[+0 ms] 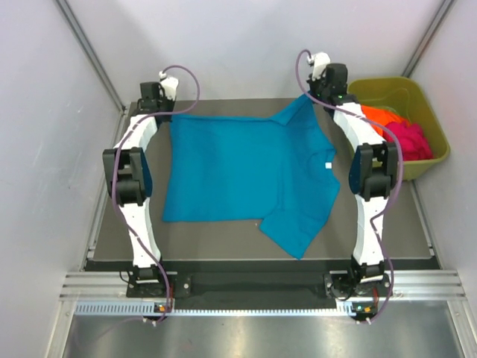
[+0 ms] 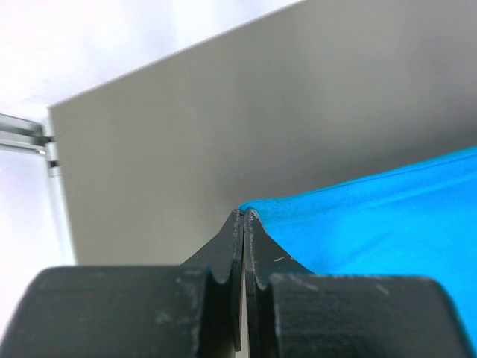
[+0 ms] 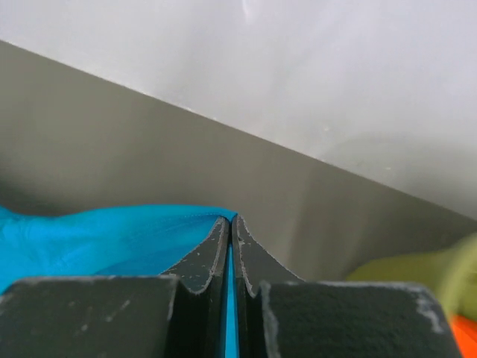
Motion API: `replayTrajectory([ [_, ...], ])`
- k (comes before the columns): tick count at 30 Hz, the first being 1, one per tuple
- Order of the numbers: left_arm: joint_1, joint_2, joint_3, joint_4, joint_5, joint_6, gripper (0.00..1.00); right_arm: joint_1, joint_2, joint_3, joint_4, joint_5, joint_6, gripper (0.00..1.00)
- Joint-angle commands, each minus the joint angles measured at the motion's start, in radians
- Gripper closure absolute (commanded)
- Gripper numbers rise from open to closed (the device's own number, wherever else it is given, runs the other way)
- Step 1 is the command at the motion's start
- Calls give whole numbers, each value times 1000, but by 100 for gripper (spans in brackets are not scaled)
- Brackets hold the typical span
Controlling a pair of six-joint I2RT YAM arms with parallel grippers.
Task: Fold and stack the t-shirts
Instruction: Fold the tshirt
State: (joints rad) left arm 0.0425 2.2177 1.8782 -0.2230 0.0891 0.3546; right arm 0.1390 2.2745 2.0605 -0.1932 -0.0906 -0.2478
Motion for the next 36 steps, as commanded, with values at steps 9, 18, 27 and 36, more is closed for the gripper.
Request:
replayTrajectory([
  [9, 8, -286, -149, -61, 123, 14, 100, 25, -326, -184, -123, -100, 85, 100],
  [18, 11, -408, -292, -81, 130, 23, 100, 53, -498, -356, -186, -90, 102, 100],
  [27, 17, -490, -337, -153, 166, 20, 100, 53, -635, -434, -273, -84, 105, 100],
  [36, 17, -569, -413, -205, 153, -8, 100, 53, -740, -557, -304, -109, 133, 100],
])
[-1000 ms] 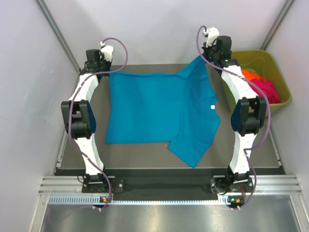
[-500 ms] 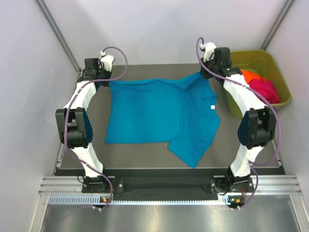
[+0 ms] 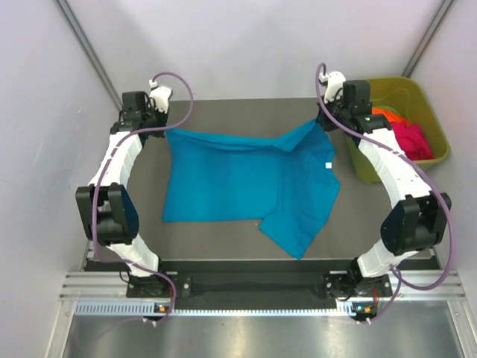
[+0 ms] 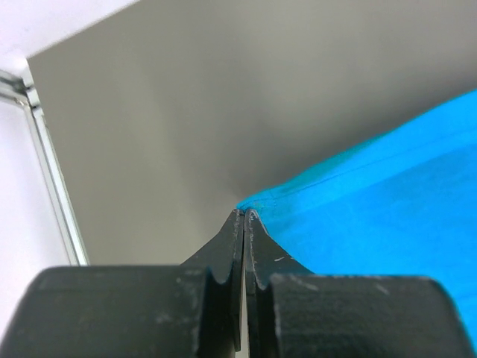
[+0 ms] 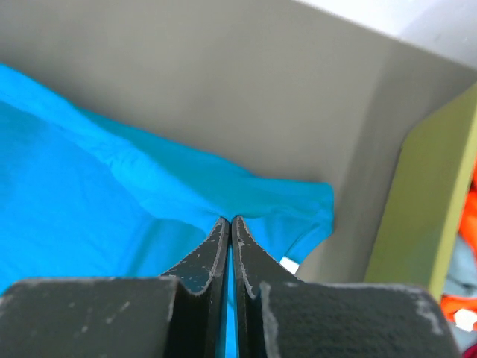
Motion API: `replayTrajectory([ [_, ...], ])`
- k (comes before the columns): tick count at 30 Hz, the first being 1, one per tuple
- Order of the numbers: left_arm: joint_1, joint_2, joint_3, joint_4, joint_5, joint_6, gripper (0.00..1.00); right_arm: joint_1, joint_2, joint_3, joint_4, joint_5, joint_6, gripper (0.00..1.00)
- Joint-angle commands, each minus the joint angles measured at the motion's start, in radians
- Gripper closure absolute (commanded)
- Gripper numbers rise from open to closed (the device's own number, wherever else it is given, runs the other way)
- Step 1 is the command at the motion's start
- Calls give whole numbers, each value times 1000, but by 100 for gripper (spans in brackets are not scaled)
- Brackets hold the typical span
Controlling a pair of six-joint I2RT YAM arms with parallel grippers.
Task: Fold and stack the t-shirts
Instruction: Fold the tshirt
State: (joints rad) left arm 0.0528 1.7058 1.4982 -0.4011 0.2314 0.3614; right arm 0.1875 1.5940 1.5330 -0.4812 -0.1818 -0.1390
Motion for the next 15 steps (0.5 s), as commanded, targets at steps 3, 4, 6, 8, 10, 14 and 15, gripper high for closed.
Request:
replayTrajectory([
  [3, 5, -86, -73, -36, 13, -16, 100, 4, -86, -62, -20, -13, 22, 100],
  [4, 7, -90, -79, -39, 10, -18, 100, 3, -91, -65, -23, -12, 22, 100],
  [6, 7, -103, -96, -57, 8, -16, 100, 3, -109, -76, -33, -12, 21, 100],
  [8, 7, -109, -108, -77, 5, -15, 100, 4, -123, -89, -40, -15, 21, 100],
  [10, 7, -113, -115, -91, -3, -10, 100, 3, -141, -100, -43, -18, 24, 100],
  [14, 7, -123, -141, -117, -15, -1, 100, 3, -169, -129, -53, -18, 36, 100],
  [15, 7, -126, -147, -119, -17, 4, 100, 3, -180, -132, -56, -18, 39, 100],
])
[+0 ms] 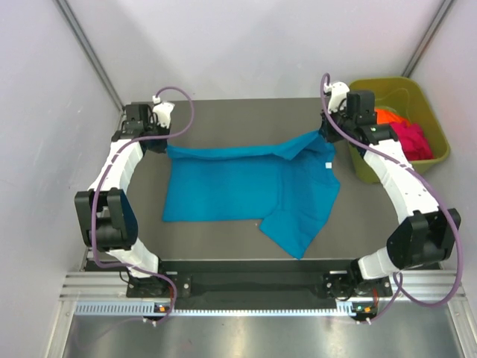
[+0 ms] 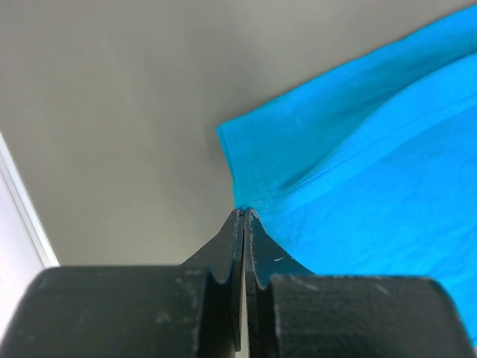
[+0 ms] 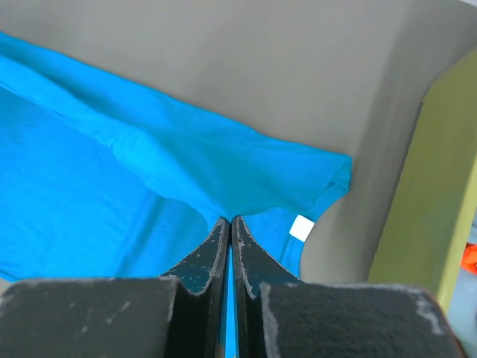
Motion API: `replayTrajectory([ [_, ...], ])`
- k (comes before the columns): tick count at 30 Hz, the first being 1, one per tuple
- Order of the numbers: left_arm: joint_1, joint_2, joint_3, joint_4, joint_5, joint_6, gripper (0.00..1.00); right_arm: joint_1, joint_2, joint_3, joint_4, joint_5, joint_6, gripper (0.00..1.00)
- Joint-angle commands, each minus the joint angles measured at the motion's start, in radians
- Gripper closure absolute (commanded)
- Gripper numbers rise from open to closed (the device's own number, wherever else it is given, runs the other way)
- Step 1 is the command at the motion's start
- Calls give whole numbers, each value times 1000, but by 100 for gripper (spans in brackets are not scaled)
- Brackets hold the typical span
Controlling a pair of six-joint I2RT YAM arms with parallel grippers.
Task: Fold and stack the t-shirts
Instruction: Fold the tshirt
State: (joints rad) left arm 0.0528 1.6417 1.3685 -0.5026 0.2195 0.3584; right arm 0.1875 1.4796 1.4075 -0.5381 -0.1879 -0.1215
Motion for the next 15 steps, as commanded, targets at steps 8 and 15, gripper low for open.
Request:
replayTrajectory([
  [8, 7, -66, -71, -39, 3, 10, 100, 4, -91, -64, -10, -30, 49, 100],
  [15, 7, -30, -80, -62, -9, -1, 100, 4, -70, -87, -2, -44, 45, 100],
])
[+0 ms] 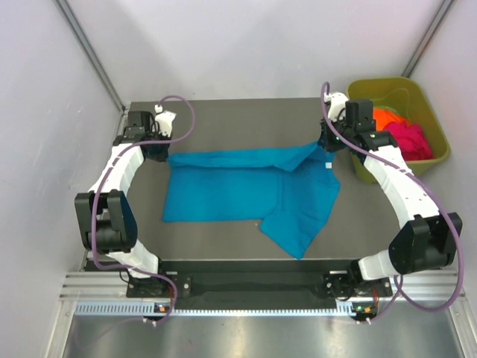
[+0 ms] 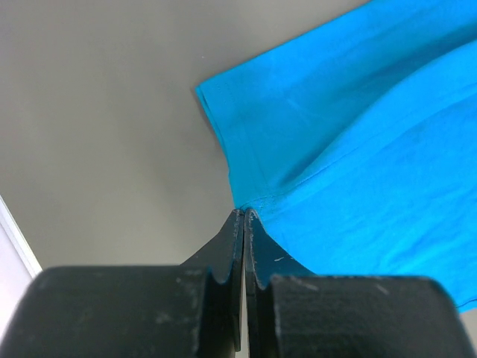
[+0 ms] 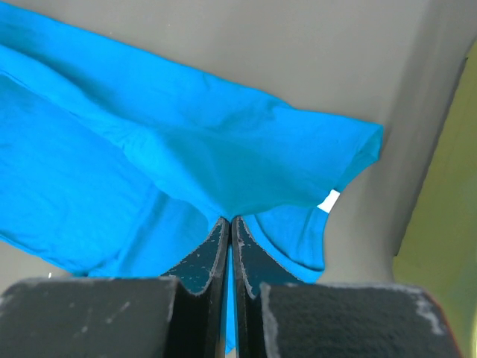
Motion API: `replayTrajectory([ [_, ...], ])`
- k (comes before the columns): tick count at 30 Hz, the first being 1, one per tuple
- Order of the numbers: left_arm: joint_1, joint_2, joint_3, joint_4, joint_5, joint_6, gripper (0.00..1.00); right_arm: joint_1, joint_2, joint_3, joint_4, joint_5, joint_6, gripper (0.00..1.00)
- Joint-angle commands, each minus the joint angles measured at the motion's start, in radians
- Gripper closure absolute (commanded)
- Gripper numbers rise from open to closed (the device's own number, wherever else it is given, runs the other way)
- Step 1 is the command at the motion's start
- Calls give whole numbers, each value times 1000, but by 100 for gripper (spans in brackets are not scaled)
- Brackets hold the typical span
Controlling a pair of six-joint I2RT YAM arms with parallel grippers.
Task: Fold and stack the t-shirts
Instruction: Fold the tshirt
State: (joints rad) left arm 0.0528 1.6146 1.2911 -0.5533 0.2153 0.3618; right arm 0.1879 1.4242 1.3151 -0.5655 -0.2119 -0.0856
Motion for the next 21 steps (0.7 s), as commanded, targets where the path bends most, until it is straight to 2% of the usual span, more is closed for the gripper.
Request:
replayTrajectory([
  [1, 7, 4, -3, -13, -10, -4, 100, 2, -13, 6, 23, -21, 9, 100],
  [12, 7, 59, 0, -94, -21, -18, 100, 4, 1, -27, 33, -30, 15, 100],
  [13, 5, 71, 10, -109, -25, -26, 98, 5, 2, -28, 36, -32, 17, 100],
  [16, 7, 88, 31, -135, -31, -57, 82, 4, 15, -24, 42, -38, 18, 100],
  [21, 5, 42, 48, -93, -10, -90, 69, 4, 41, -1, 49, -46, 18, 100],
])
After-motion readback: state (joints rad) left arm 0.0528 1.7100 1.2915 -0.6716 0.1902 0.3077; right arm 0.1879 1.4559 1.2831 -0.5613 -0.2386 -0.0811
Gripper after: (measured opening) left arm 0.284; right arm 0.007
